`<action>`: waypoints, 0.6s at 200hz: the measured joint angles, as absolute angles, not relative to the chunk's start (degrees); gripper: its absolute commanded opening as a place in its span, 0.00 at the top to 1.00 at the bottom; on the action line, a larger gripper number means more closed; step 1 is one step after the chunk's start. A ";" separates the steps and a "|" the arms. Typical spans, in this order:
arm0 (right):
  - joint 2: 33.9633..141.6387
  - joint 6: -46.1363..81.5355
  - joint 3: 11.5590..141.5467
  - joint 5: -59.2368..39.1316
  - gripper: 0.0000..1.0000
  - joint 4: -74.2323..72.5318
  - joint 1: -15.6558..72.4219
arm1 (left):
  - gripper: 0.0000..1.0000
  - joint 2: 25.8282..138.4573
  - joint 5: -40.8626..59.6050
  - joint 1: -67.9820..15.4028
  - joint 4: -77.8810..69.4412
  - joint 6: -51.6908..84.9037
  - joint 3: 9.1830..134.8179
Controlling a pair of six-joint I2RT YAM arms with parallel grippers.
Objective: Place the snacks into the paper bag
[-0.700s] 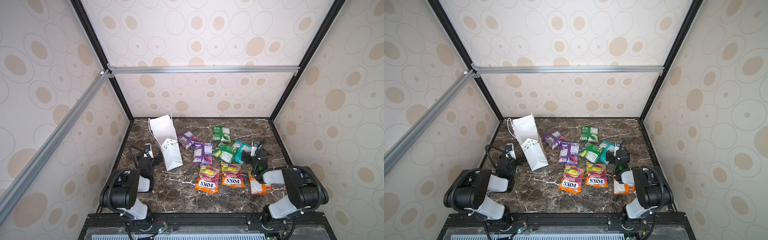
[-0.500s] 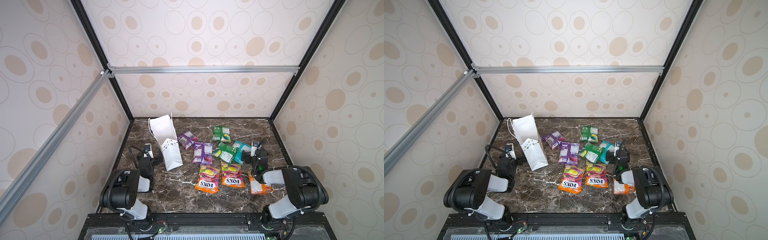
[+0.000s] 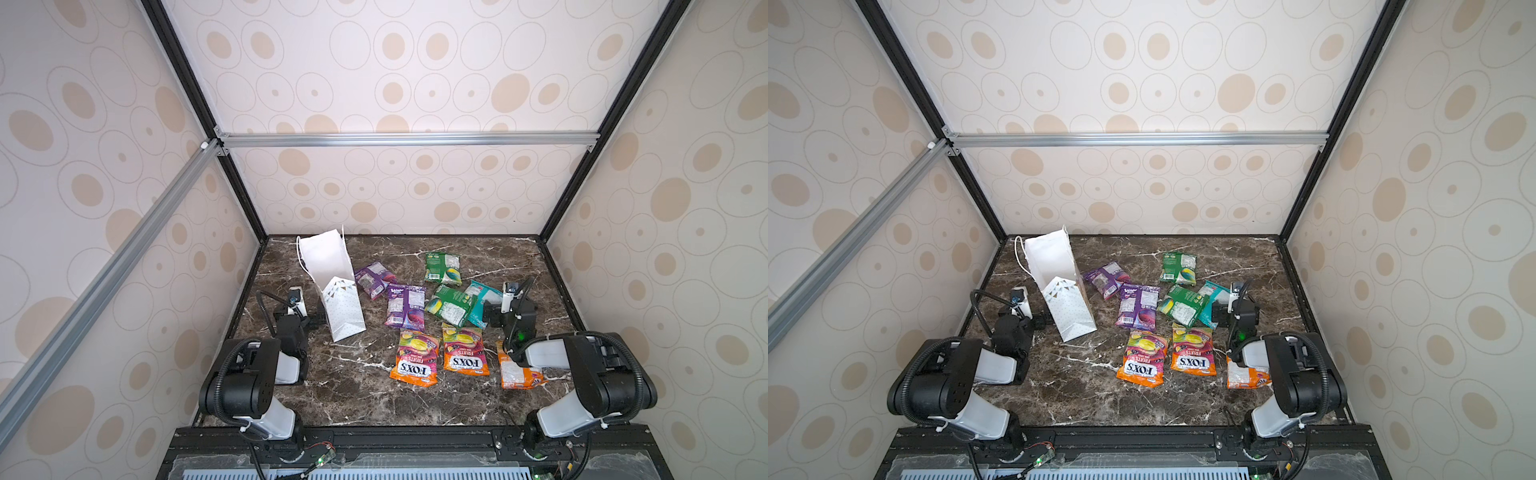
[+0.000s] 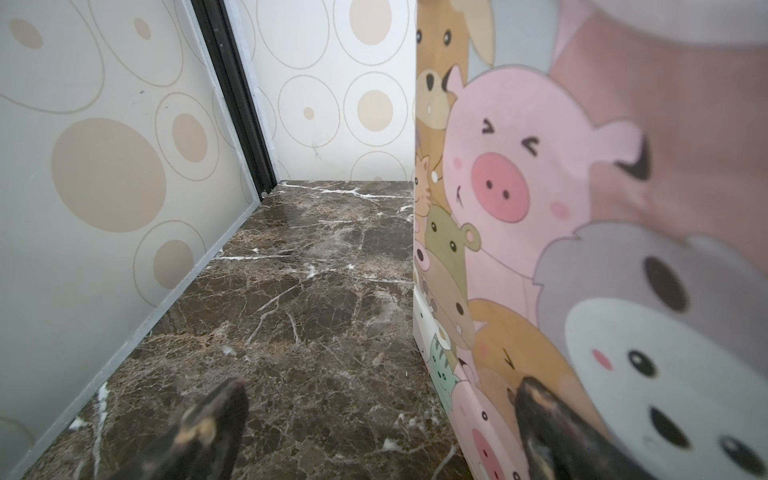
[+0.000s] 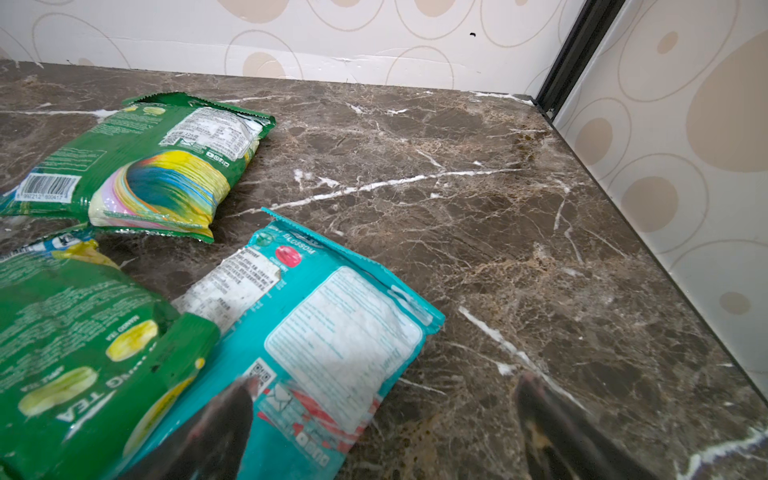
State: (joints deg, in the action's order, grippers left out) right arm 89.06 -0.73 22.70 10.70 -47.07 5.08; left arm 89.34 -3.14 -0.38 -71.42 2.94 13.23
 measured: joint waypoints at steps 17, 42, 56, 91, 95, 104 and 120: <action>89.06 -0.71 22.87 10.46 0.00 -46.94 5.02 | 0.00 89.34 -3.14 -0.38 -71.42 2.94 13.23; 89.06 -0.67 23.35 9.41 0.00 -46.22 4.40 | 0.00 89.34 -3.20 -0.40 -71.42 2.94 13.23; 89.06 -0.64 23.46 9.02 0.00 -46.04 4.16 | 0.00 89.34 -3.27 -0.40 -71.42 2.94 13.23; 88.99 -0.71 23.46 8.49 0.00 -45.74 4.12 | 0.00 89.03 -4.78 -0.54 -71.40 3.05 13.19; 88.92 -0.73 23.46 8.29 0.00 -45.69 4.10 | 0.00 88.71 -5.41 -0.58 -71.07 3.18 13.17; 88.64 -0.78 23.94 7.84 0.00 -44.36 4.10 | 0.00 87.15 -6.79 -0.62 -69.80 3.44 13.17; 88.09 -0.71 27.11 7.79 0.00 -38.87 4.10 | 0.00 81.36 -8.34 -0.64 -63.75 4.05 14.00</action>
State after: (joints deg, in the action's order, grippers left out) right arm 88.09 -0.71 27.11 7.79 -38.87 4.10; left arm 81.36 -8.34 -0.64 -63.75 4.05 14.00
